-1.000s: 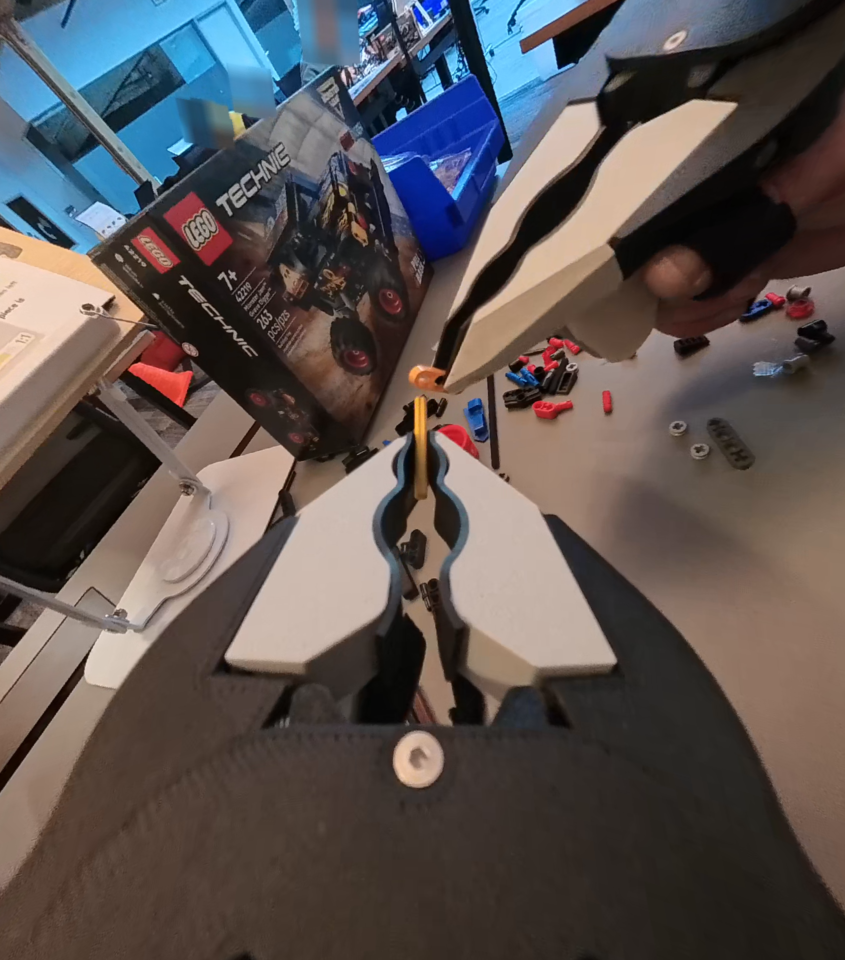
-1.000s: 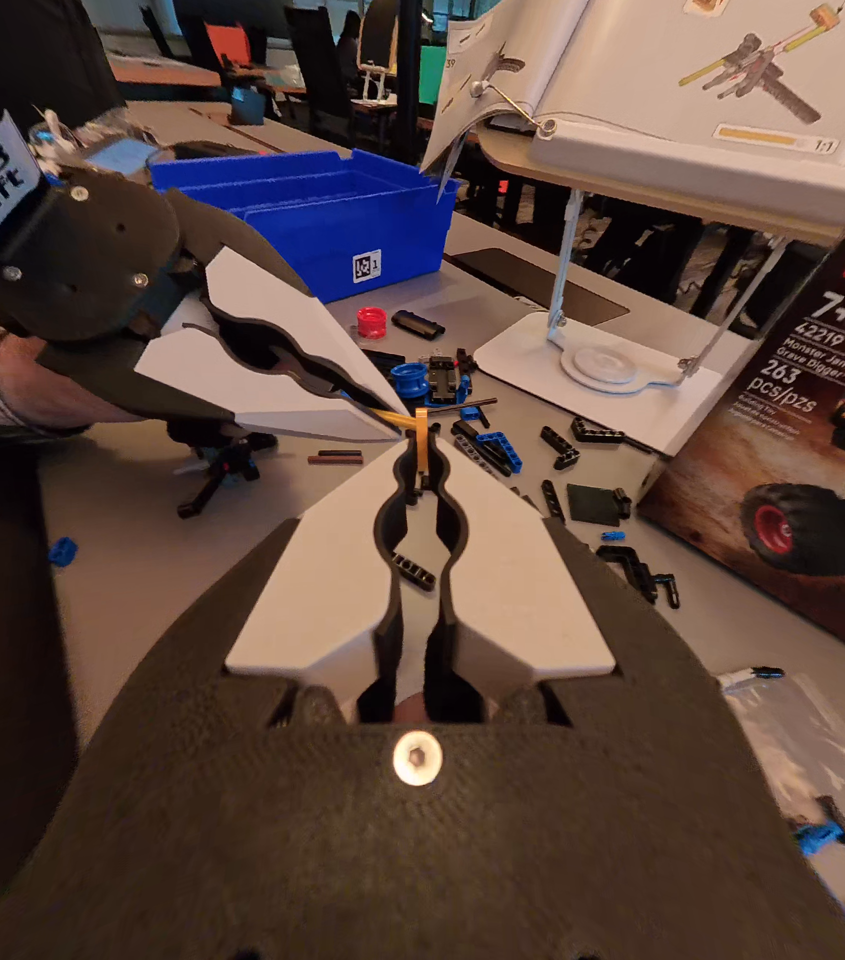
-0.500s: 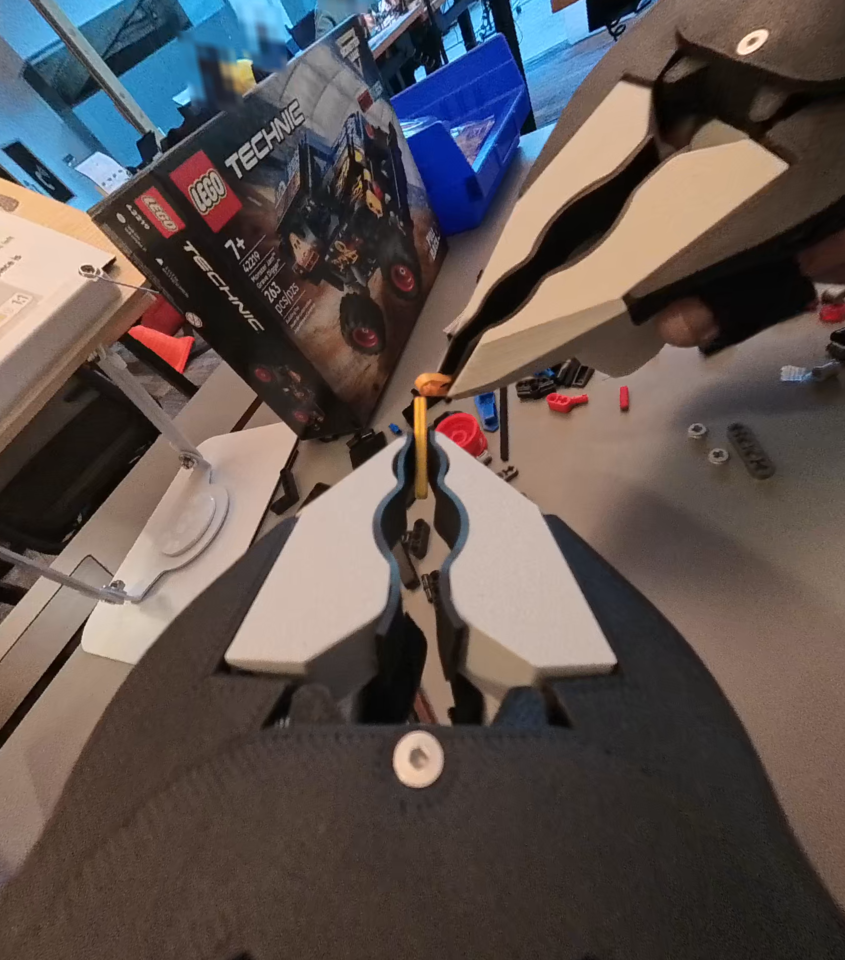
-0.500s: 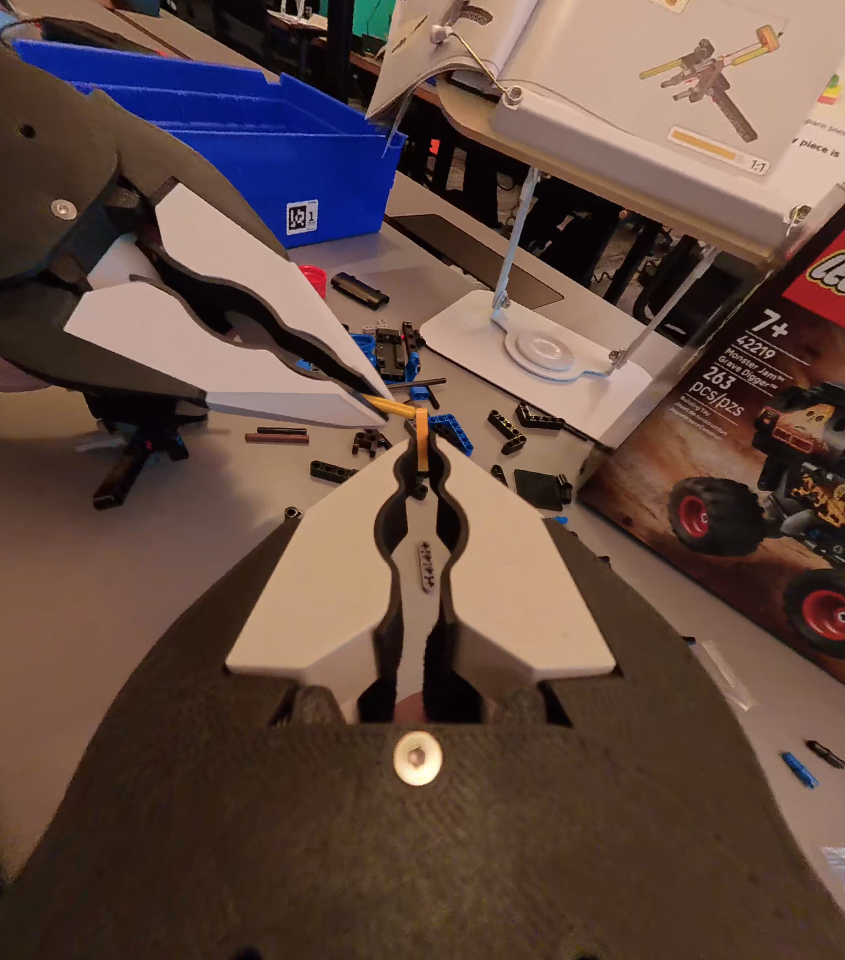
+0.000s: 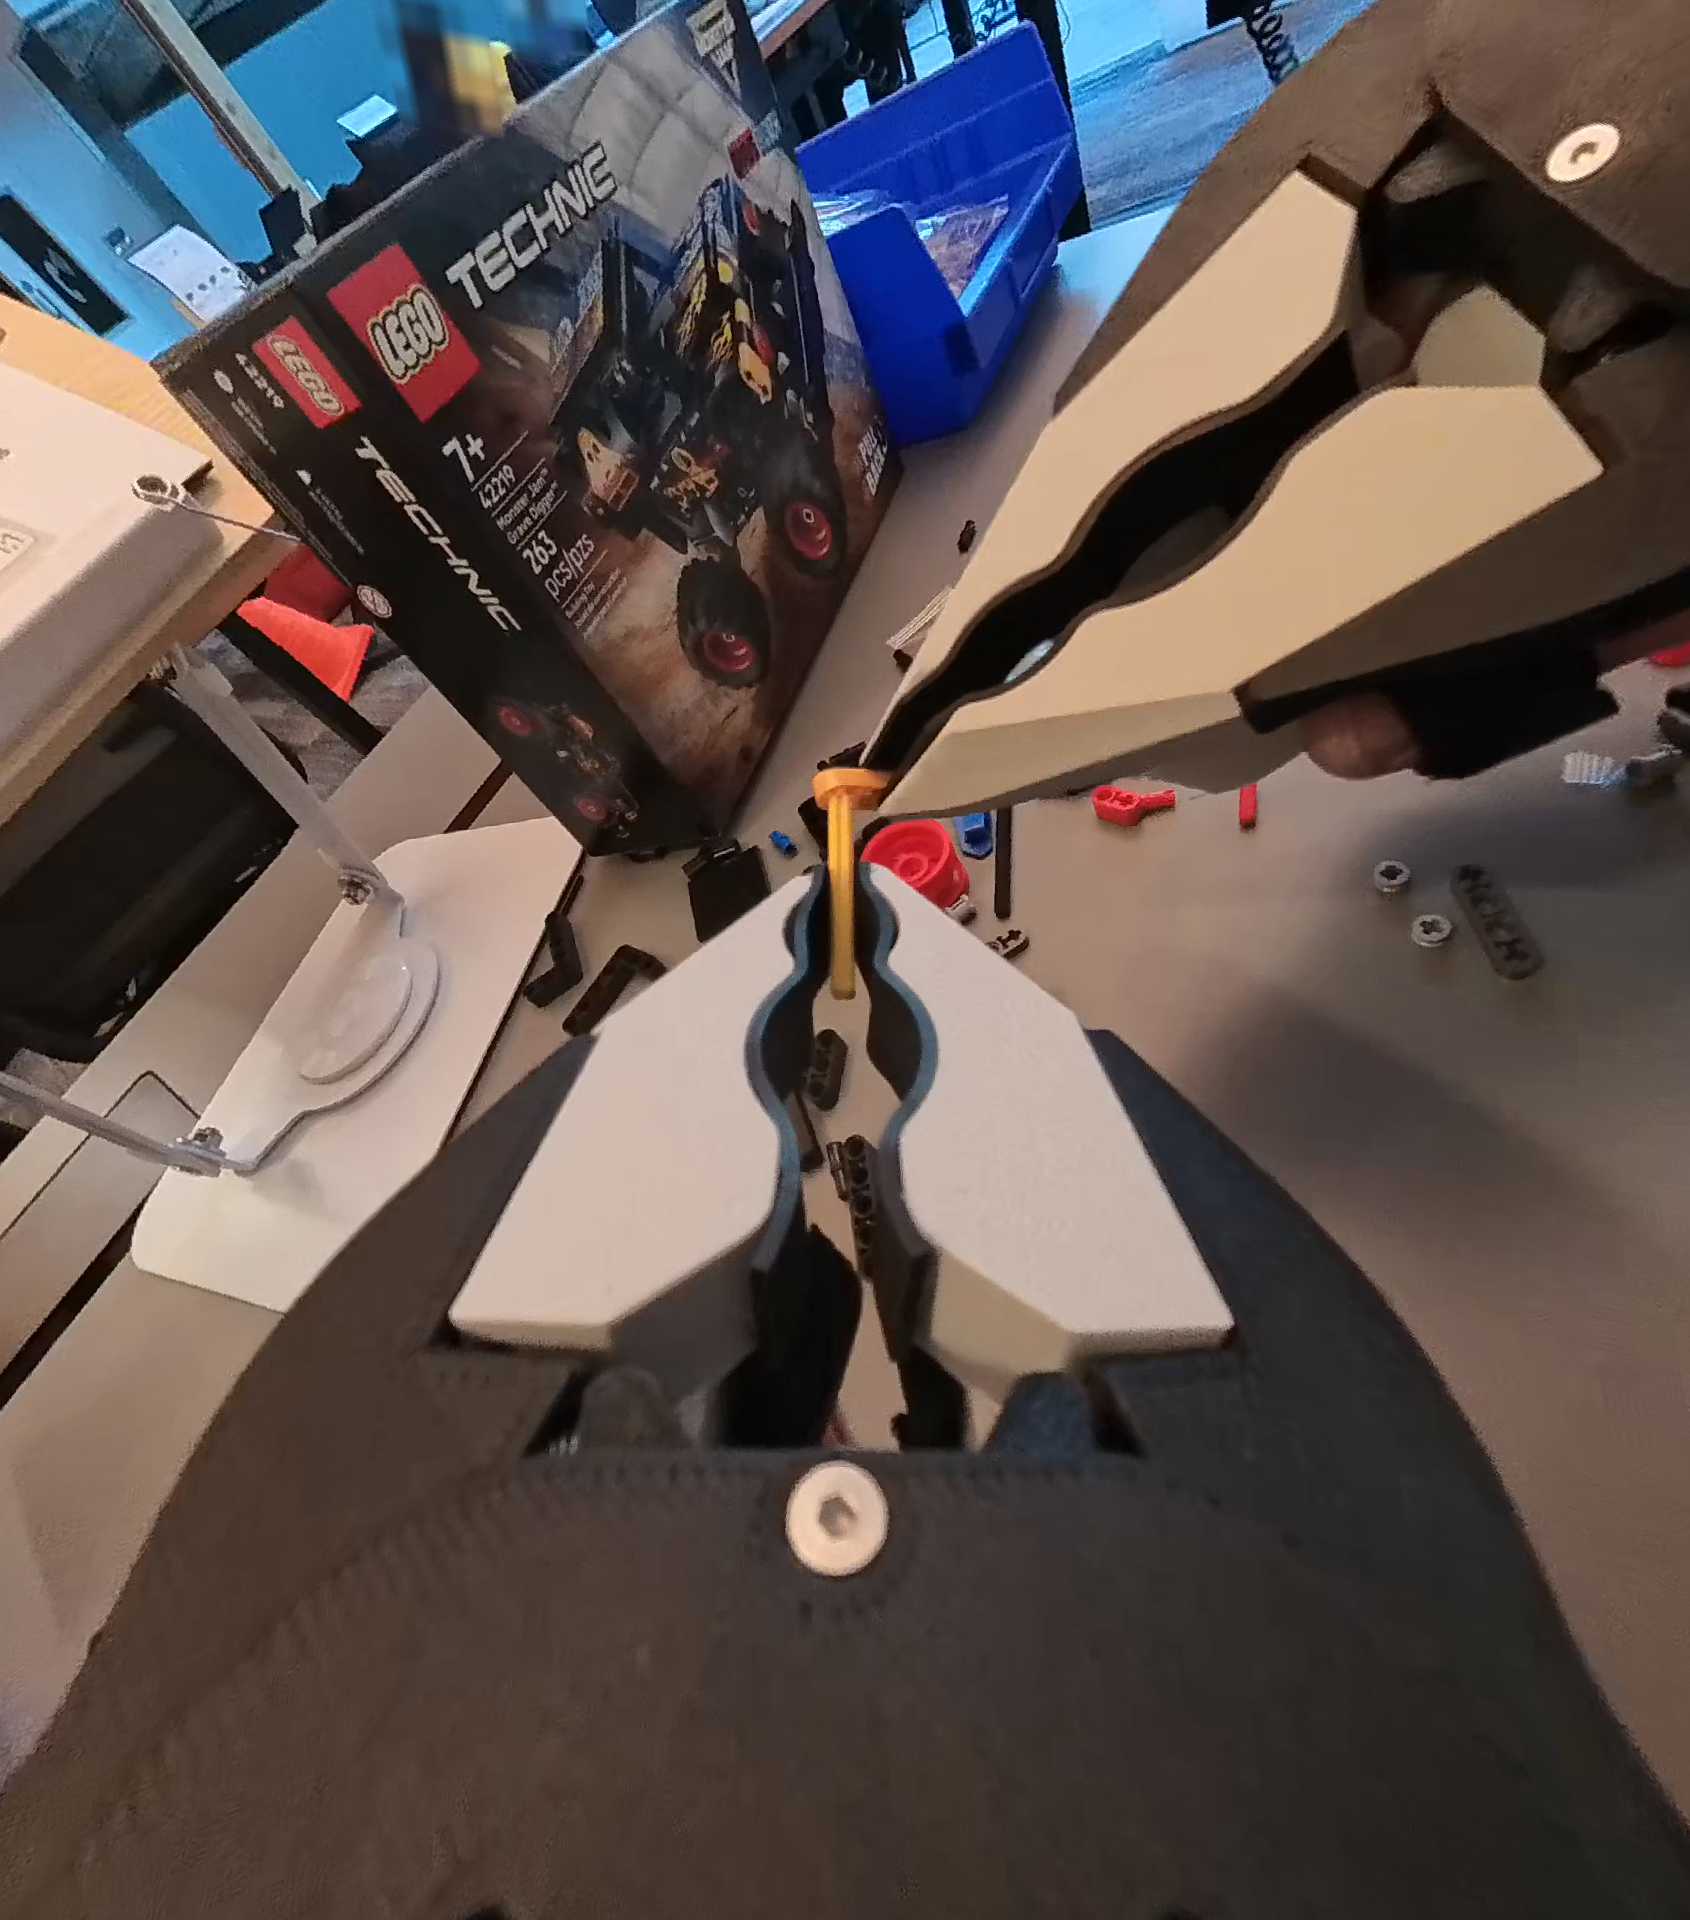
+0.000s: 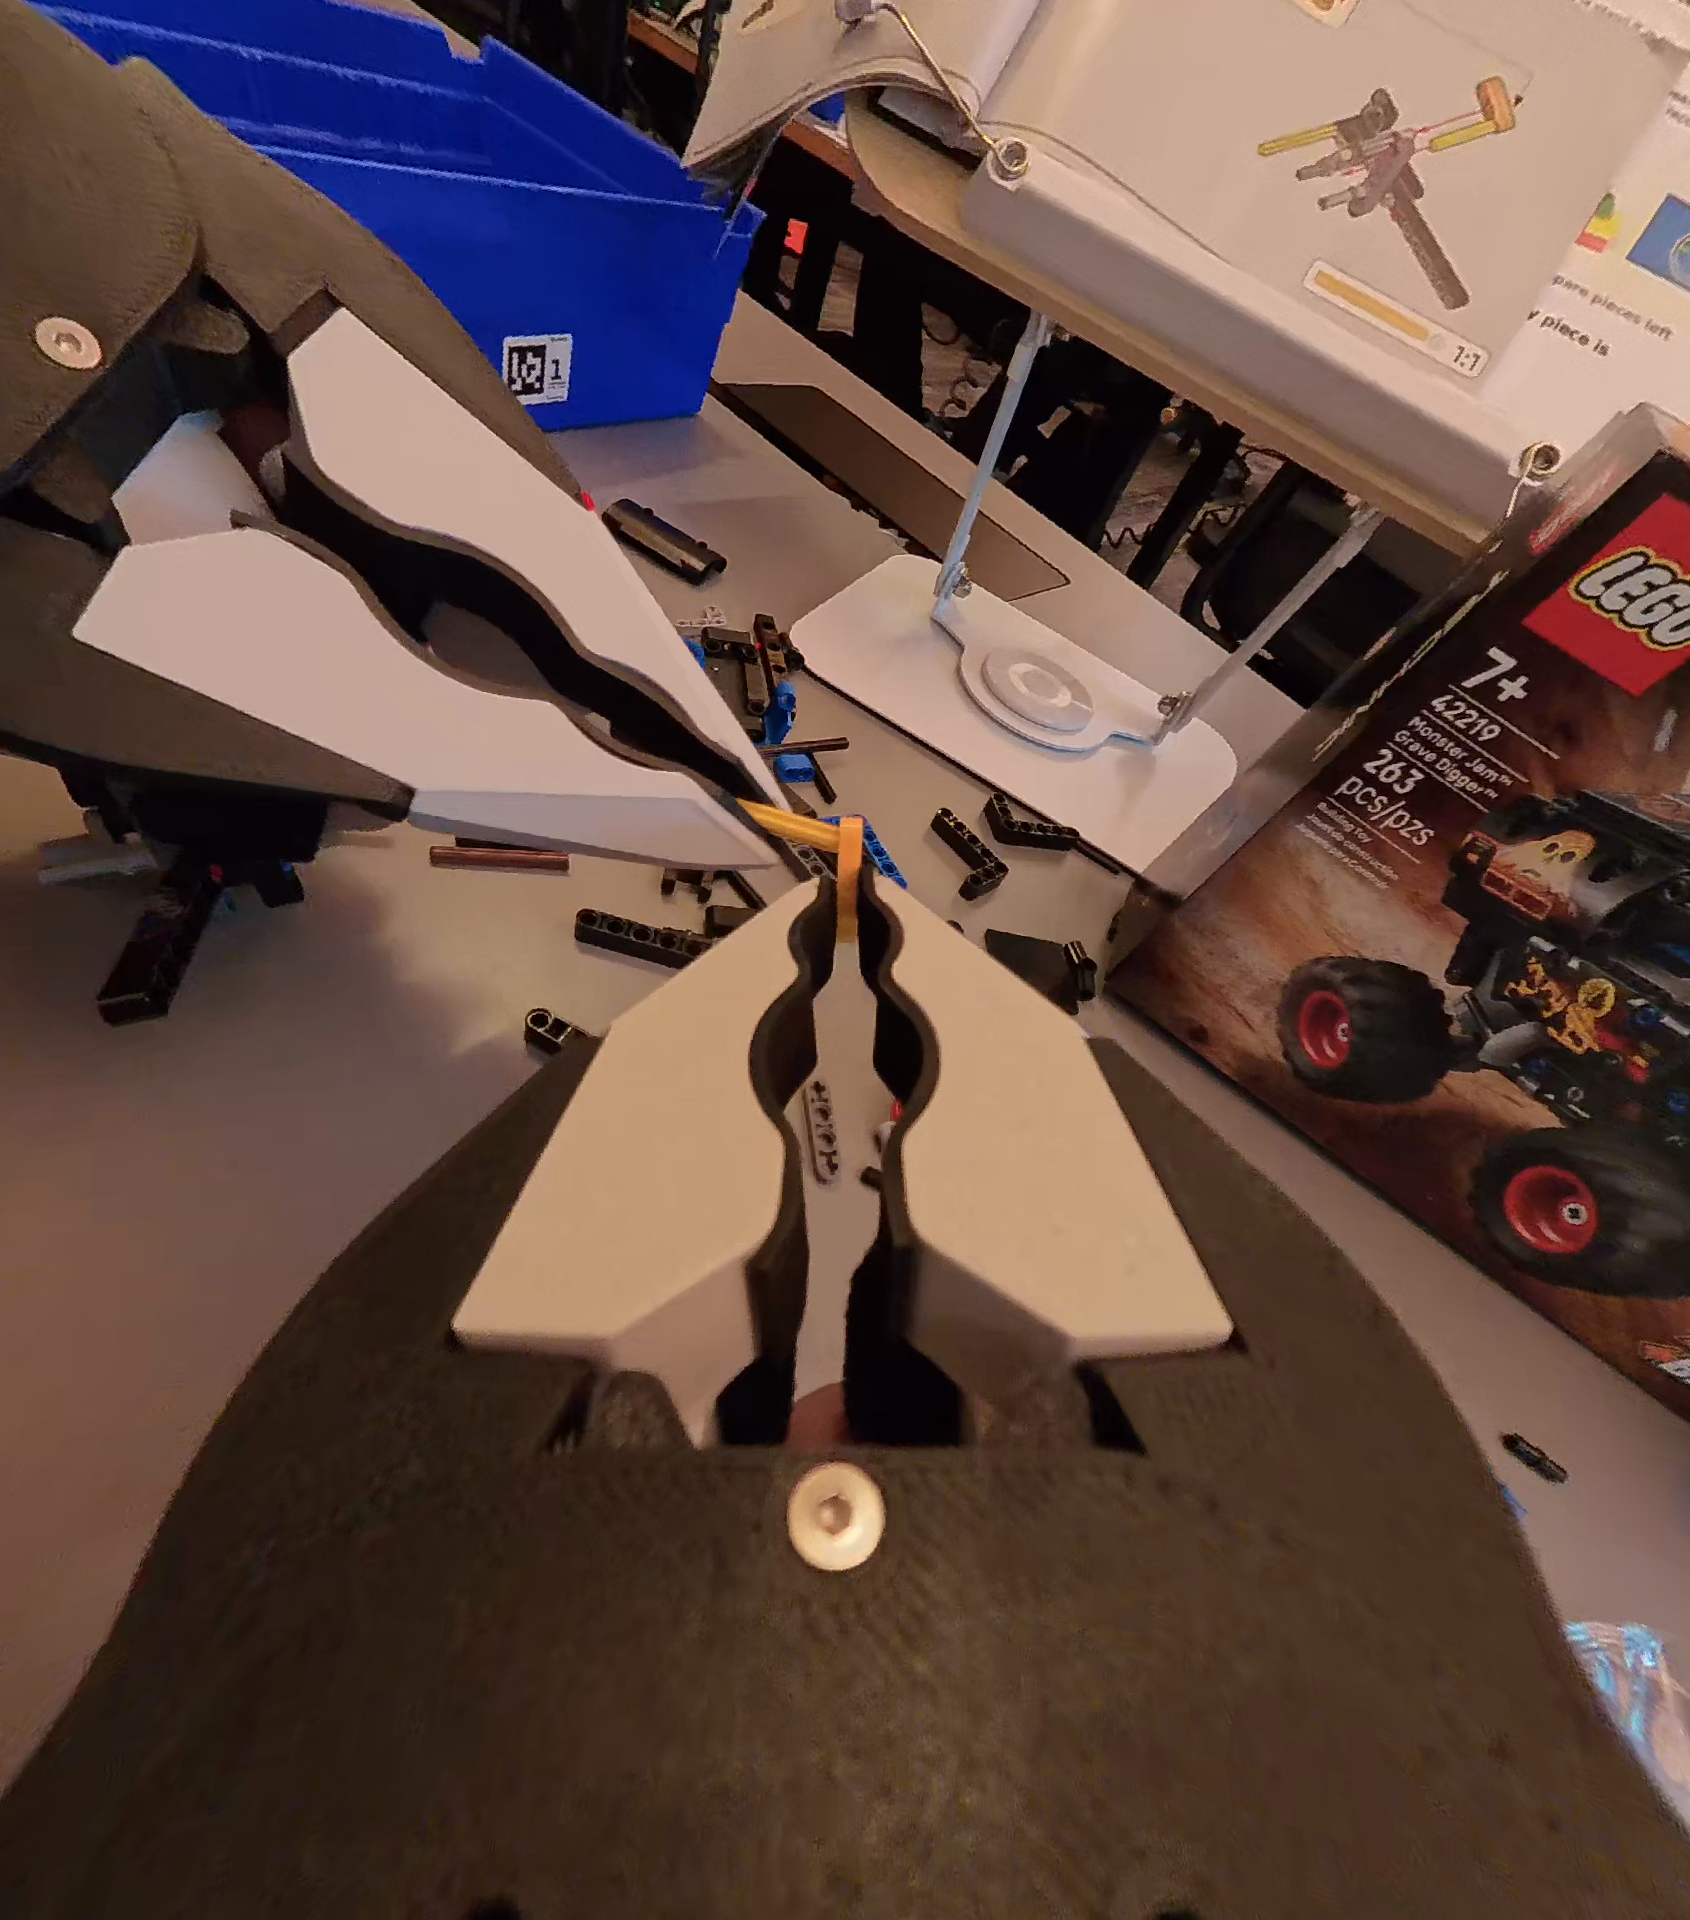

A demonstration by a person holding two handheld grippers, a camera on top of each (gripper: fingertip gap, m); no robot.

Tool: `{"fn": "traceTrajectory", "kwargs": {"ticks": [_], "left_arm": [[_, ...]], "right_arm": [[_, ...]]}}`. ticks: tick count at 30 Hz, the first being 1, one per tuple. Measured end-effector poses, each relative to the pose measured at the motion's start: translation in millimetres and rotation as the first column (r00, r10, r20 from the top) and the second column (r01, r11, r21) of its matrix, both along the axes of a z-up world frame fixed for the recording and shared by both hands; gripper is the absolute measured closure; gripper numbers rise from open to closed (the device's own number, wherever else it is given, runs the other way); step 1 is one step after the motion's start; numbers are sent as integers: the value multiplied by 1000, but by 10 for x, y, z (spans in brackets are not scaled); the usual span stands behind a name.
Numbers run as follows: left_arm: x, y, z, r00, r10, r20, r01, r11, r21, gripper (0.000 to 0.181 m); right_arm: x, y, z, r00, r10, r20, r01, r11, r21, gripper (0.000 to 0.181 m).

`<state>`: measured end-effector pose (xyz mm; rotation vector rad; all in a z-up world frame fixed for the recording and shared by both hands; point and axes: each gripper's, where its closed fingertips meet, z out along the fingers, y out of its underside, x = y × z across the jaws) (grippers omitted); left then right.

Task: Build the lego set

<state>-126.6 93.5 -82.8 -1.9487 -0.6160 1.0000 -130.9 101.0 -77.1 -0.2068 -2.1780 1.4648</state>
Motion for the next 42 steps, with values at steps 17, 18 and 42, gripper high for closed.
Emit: {"fn": "traceTrajectory", "kwargs": {"ticks": [17,18,42], "left_arm": [[-8,13,107,992,-17,128,-21,956,293,179],[-8,11,115,992,-14,123,-22,957,288,179],[27,-5,150,995,-17,96,-2,980,198,179]], "right_arm": [[-6,-32,127,999,-36,-18,35,996,-76,181],[-6,-33,132,999,-39,-32,37,997,-74,180],[110,-100,135,986,80,-146,-76,997,33,180]]}}
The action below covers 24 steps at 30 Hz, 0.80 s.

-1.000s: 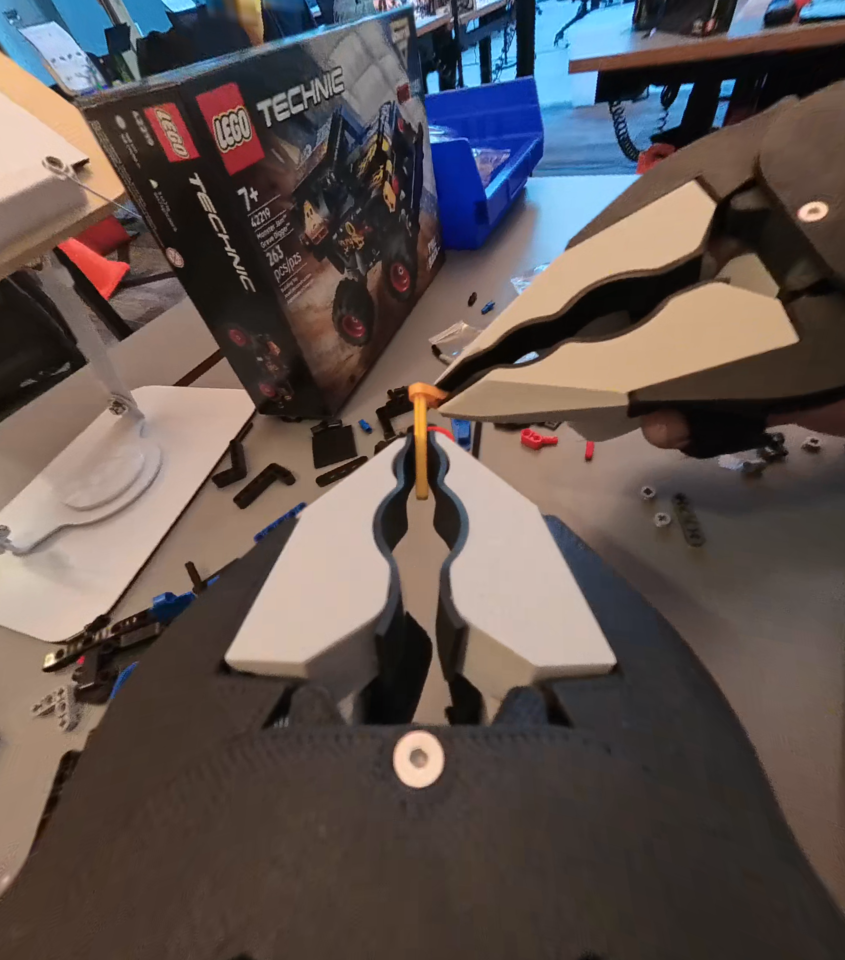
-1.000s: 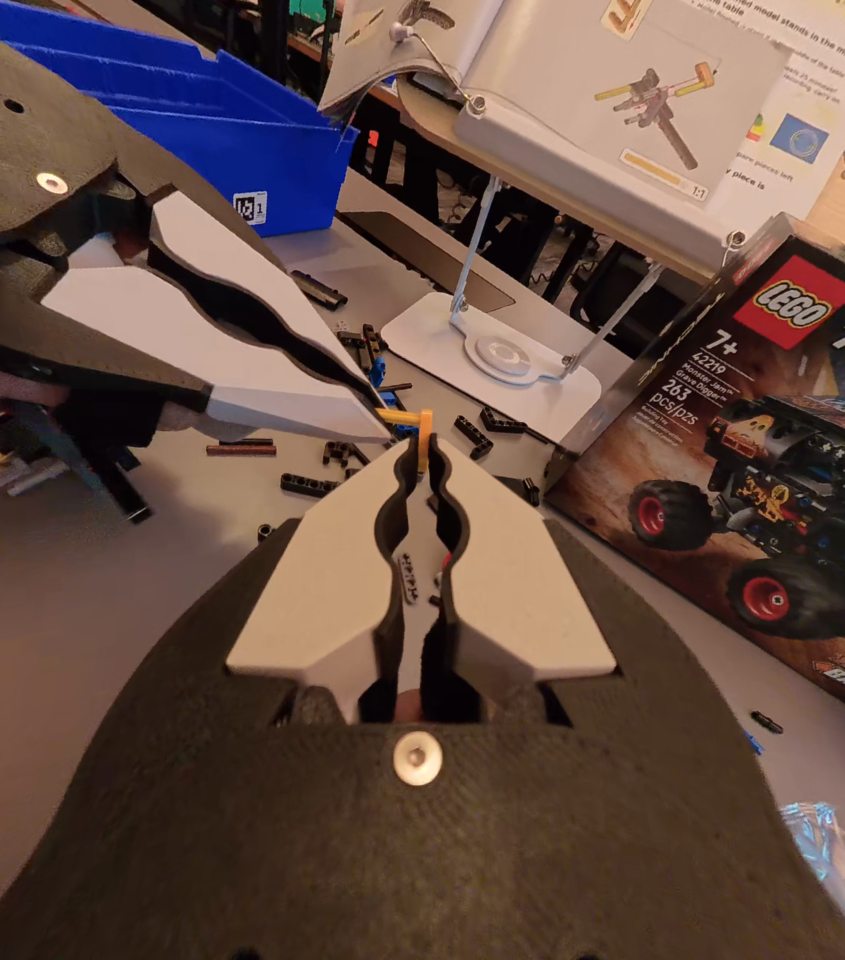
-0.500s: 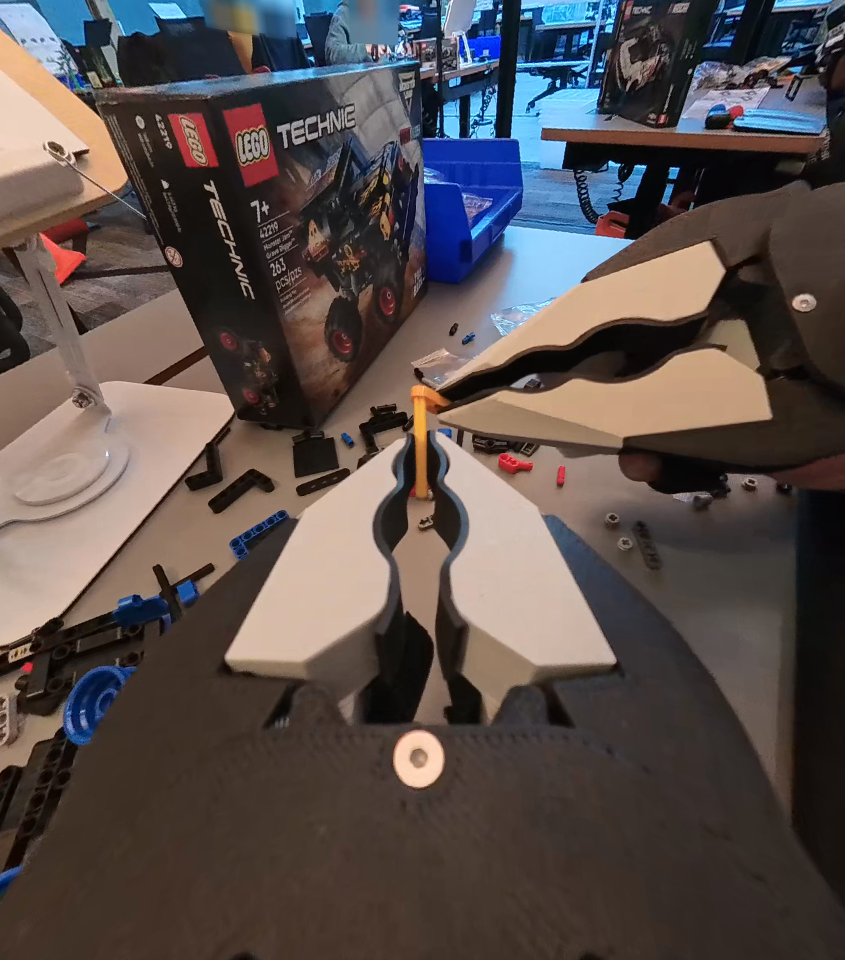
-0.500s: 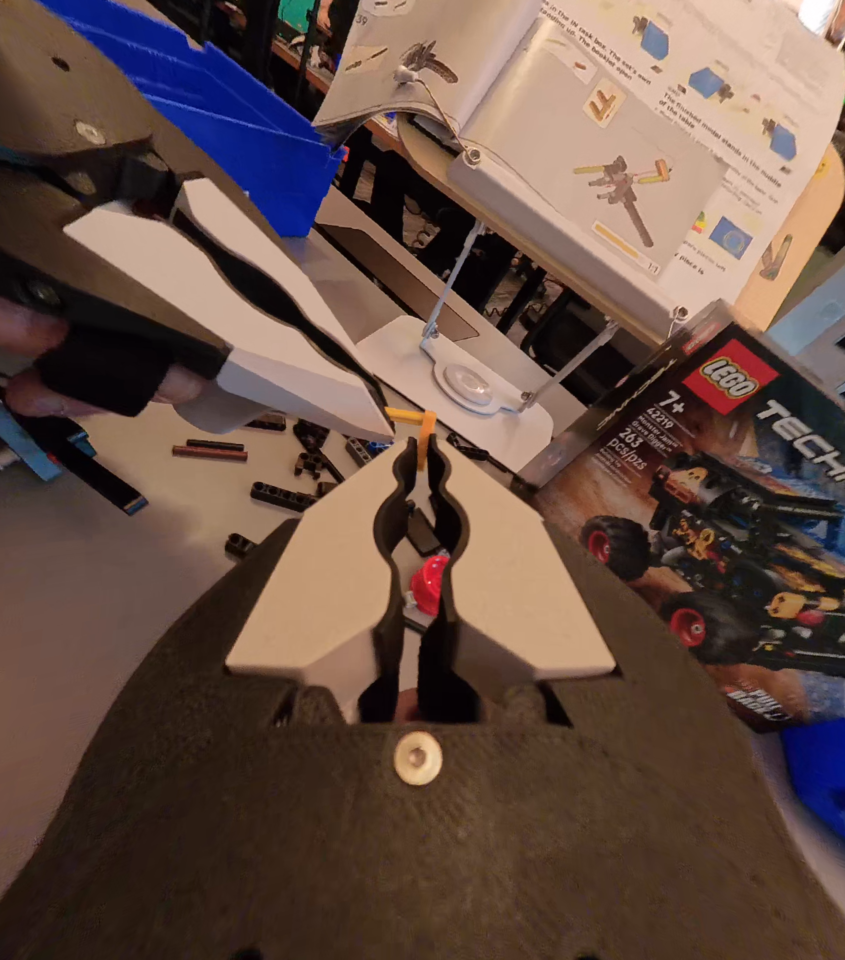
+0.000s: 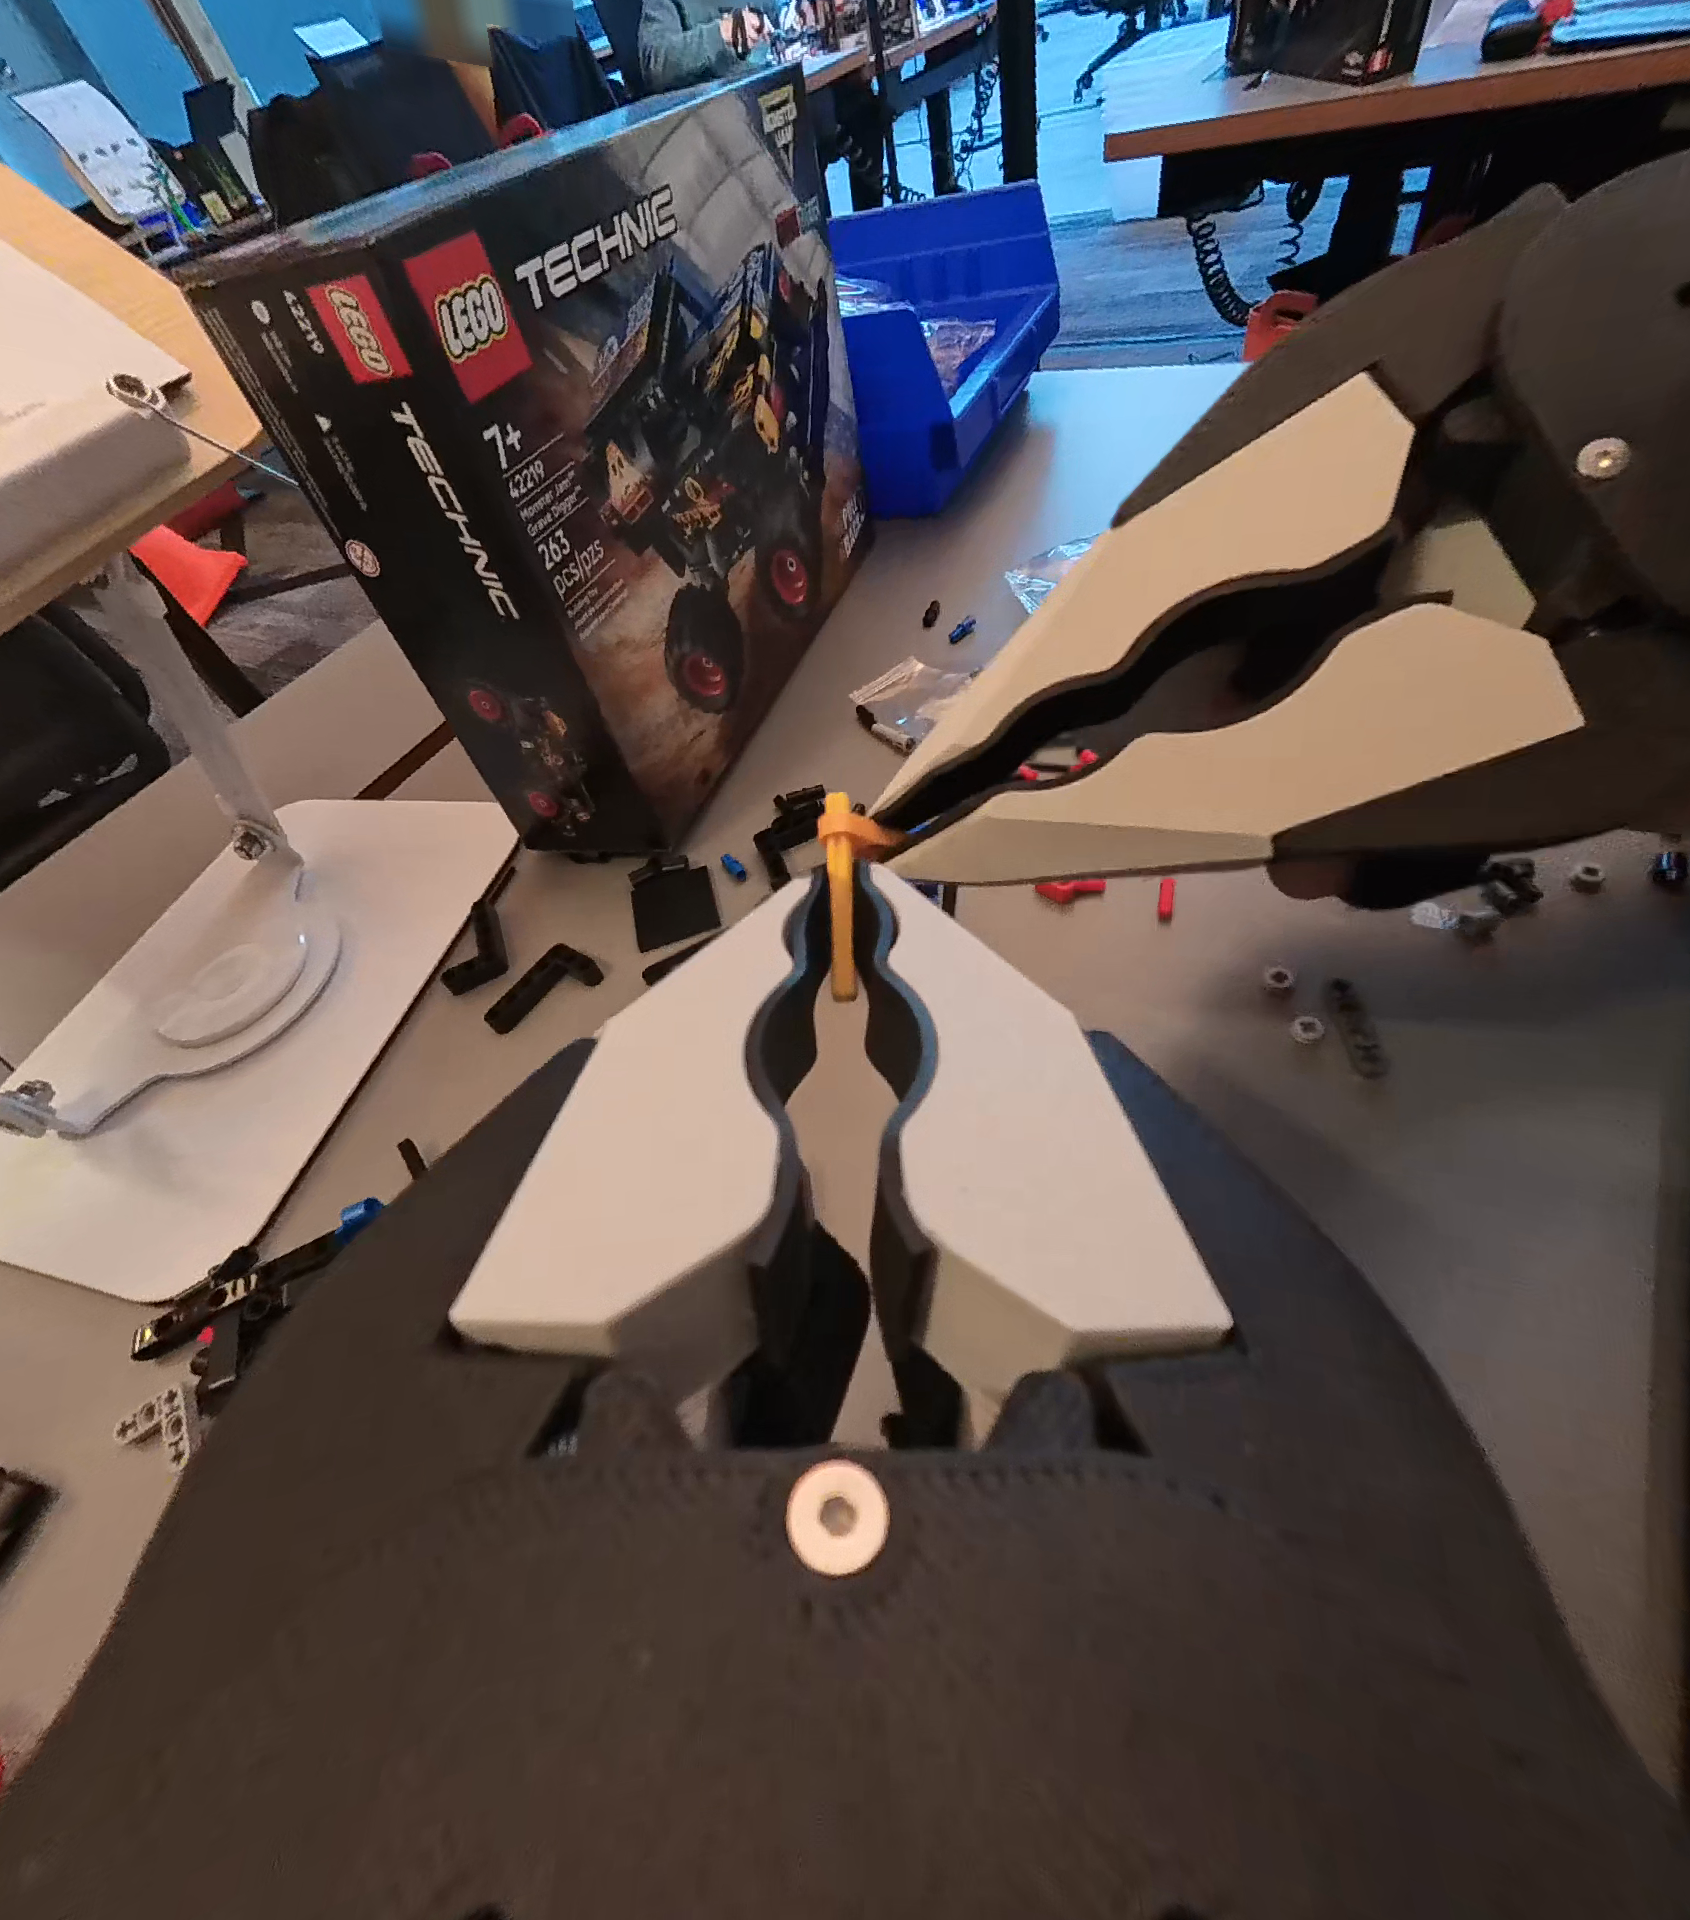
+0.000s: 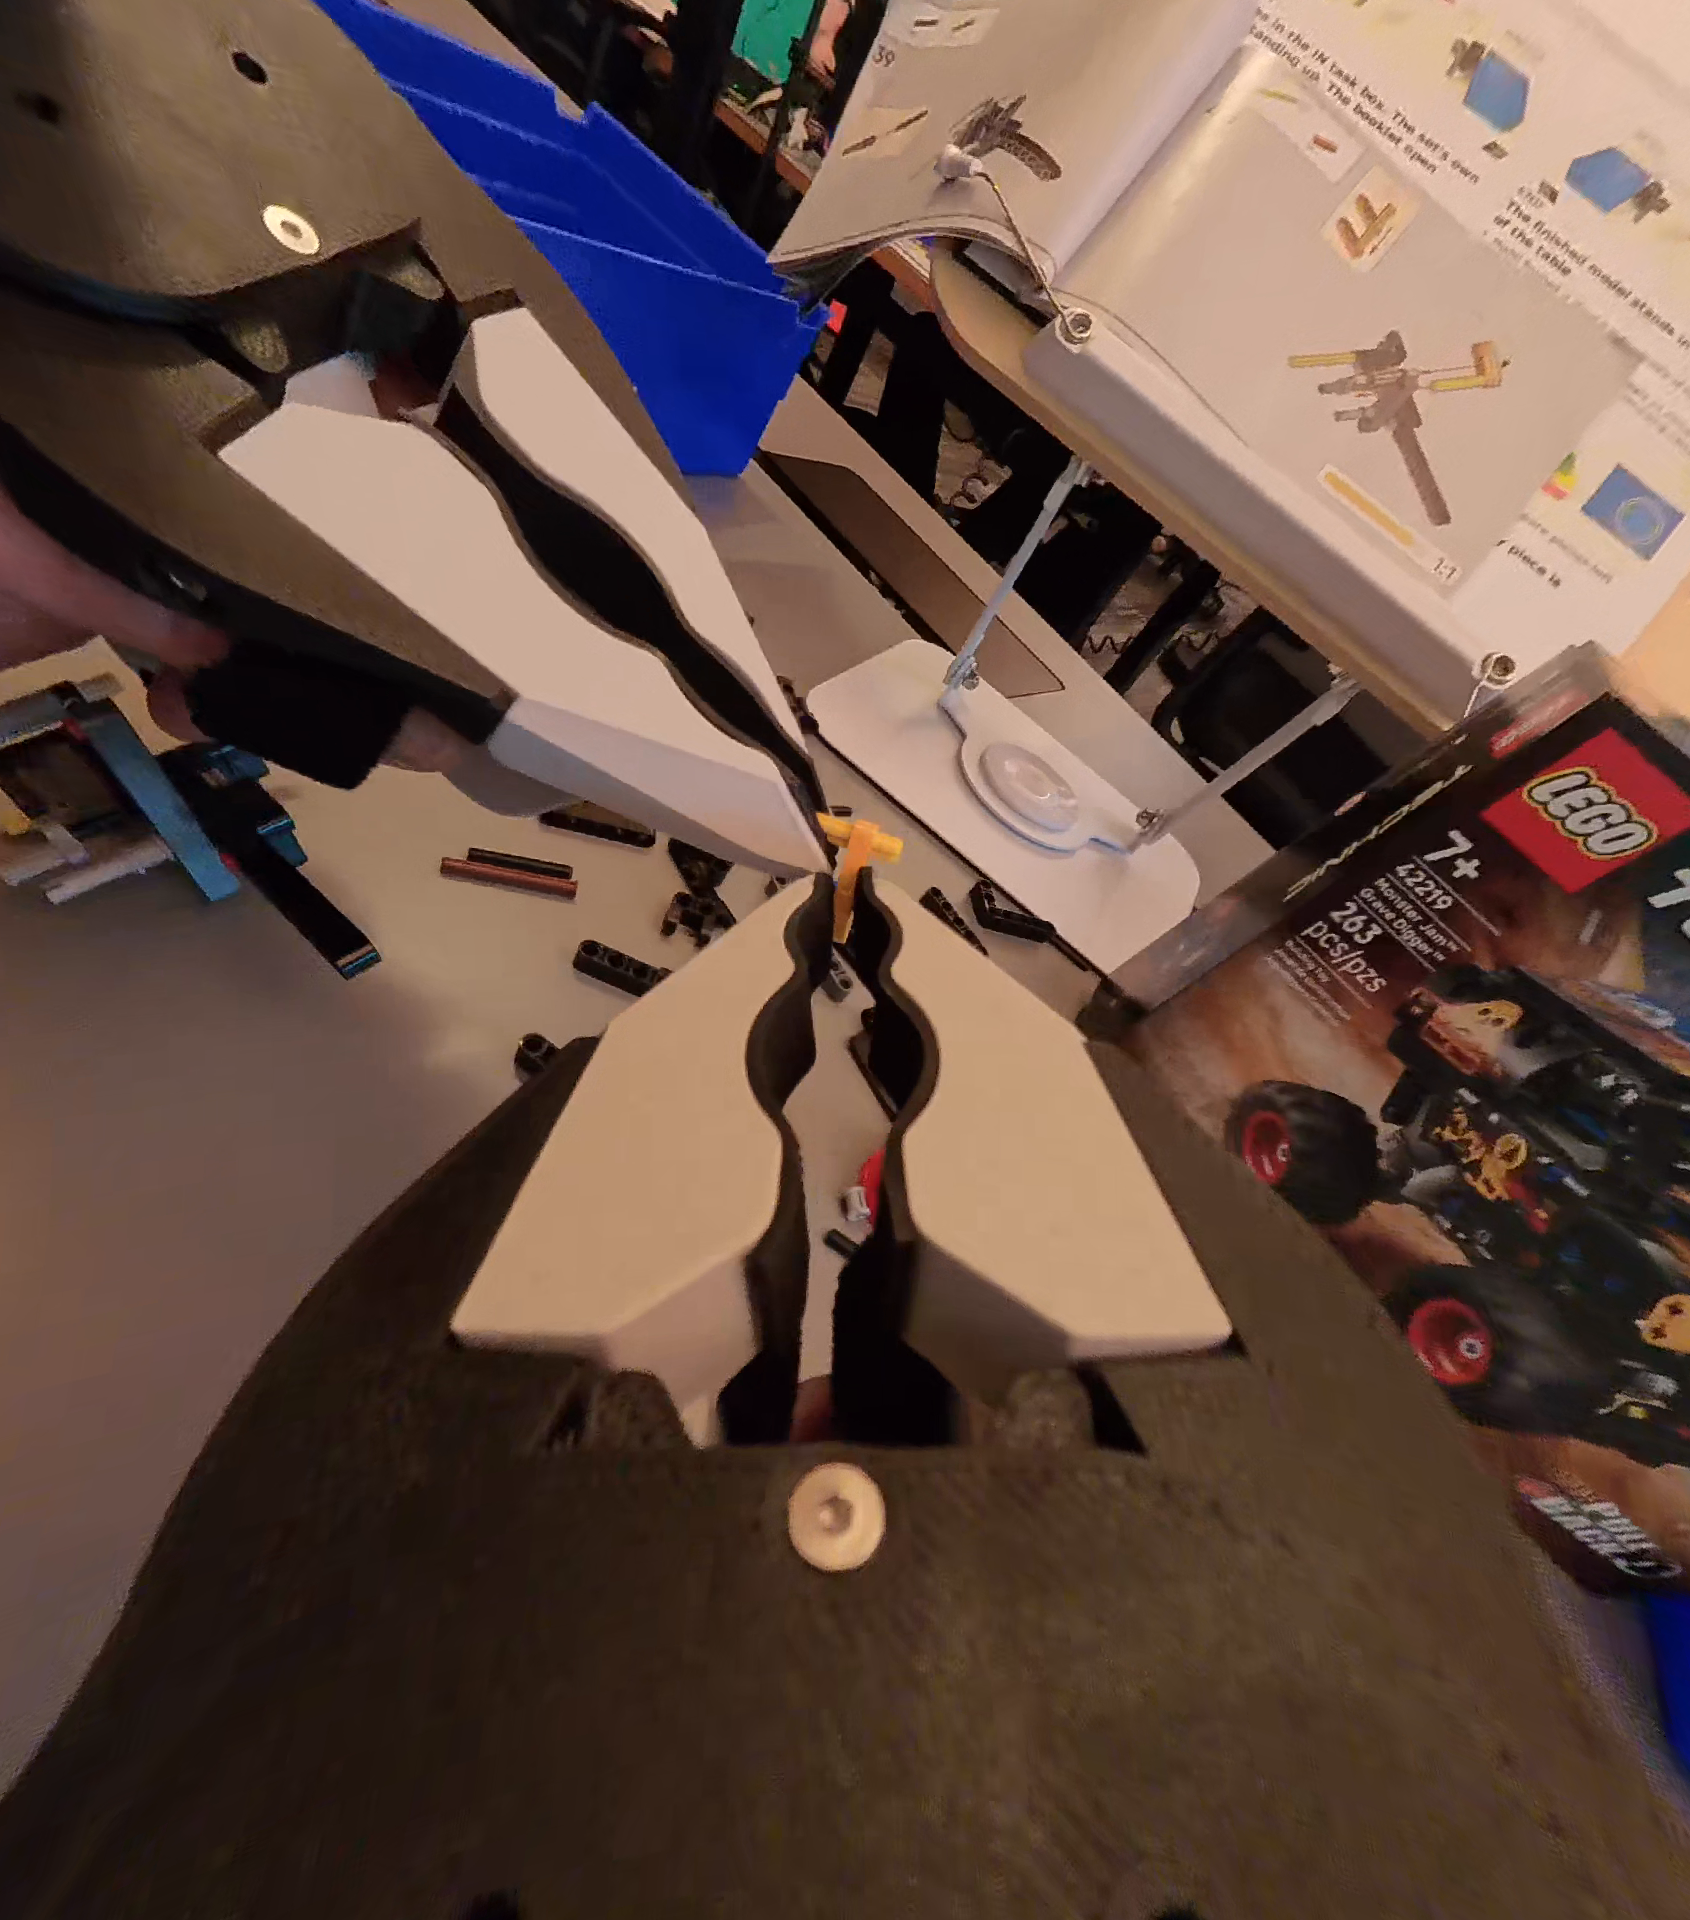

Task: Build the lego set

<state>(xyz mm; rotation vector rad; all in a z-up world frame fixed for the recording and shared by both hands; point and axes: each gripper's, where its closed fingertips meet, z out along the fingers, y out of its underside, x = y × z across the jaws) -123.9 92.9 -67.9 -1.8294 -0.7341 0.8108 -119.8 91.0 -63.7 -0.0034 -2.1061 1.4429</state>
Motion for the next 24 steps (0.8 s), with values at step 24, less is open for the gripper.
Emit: {"fn": "traceTrajectory", "kwargs": {"ticks": [24], "left_arm": [[50,75,-43,996,-89,-5,89,996,0,174]], "right_arm": [[-4,84,11,999,31,42,-30,999,-41,180]]}}
